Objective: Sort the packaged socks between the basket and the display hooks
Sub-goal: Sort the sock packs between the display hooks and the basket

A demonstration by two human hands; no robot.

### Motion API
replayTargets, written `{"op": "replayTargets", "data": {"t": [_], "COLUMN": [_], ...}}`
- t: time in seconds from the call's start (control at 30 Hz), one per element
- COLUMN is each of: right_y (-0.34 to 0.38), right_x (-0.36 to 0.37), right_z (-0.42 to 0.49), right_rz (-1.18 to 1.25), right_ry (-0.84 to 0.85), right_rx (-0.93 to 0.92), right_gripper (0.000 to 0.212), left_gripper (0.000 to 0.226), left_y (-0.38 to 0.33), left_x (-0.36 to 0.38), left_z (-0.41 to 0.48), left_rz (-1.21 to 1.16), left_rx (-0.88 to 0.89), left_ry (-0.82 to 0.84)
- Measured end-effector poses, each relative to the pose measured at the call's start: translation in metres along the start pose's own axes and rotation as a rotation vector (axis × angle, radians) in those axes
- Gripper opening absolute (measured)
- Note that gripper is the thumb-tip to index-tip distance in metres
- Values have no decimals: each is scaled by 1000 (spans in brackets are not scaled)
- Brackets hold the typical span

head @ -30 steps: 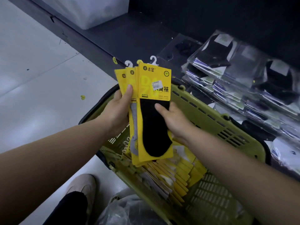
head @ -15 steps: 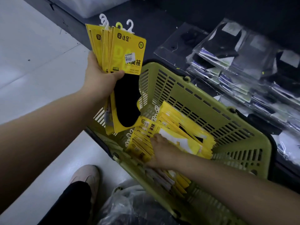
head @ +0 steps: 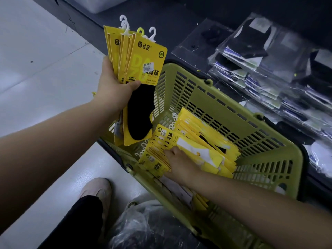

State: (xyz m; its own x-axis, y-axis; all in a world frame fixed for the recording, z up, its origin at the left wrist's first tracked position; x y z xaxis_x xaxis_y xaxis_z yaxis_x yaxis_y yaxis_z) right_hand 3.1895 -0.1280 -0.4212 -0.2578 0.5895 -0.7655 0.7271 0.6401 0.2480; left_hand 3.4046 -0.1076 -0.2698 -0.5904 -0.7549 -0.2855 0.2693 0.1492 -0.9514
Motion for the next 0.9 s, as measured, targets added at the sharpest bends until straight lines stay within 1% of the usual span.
{"op": "replayTargets", "data": {"t": [0.1, 0.17, 0.23, 0.37, 0.47, 0.57, 0.63, 0.67, 0.73, 0.77, 0.83, 0.9], "right_y": [3, 4, 3, -2, -13, -33, -52, -61, -77, -84, -91, -86], "right_x": [0, 4, 9, 12, -4, -34, -58, -72, -104, -119, -147, -176], "right_z": [-4, -6, -7, 1, 7, 4, -1, -5, -18, -26, -44, -60], "right_rz": [32, 97, 180, 203, 217, 310, 409, 467, 606, 694, 952, 1238], "right_ry": [-74, -41, 10, 11, -30, -83, -108, -127, -190, -216, -219, -209], "right_rx": [-70, -74, -10, 98, 126, 187, 267, 278, 267, 276, 236, 137], "right_gripper": [64, 57, 58, 66, 62, 68, 68, 61, 39, 32, 26, 26], "left_gripper": [50, 51, 53, 55, 55, 56, 60, 62, 62, 60, 54, 51], "left_y": [1, 1, 1, 1, 1, 1, 0, 0, -1, -1, -4, -14], "left_x": [0, 0, 1, 2, 1, -3, -5, -6, -6, -4, 5, 22], "left_z": [0, -1, -1, -2, -2, 0, 3, 4, 8, 10, 13, 19], "left_rz": [-7, -5, -1, 9, 1, -14, -18, -30, -70, -92, -133, -194], "left_rx": [0, 5, 13, 35, 39, 41, 45, 45, 36, 24, -5, -31], "left_ry": [14, 19, 27, 44, 41, 23, 7, -5, -19, -11, 38, 126]}}
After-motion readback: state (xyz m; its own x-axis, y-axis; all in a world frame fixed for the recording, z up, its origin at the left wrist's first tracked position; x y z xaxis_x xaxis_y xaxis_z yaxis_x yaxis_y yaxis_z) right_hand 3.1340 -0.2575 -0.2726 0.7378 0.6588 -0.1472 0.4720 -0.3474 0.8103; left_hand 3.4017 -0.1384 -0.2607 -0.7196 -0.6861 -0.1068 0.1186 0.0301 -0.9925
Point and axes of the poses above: each hand's wrist, its own z-axis towards the middle knuckle, its own x-axis out of the palm, y = z × x, the point moved 7 cm from there along z, towards the middle knuckle, and after that the axes turned 13 degrees about x, right-handed, at the moved point
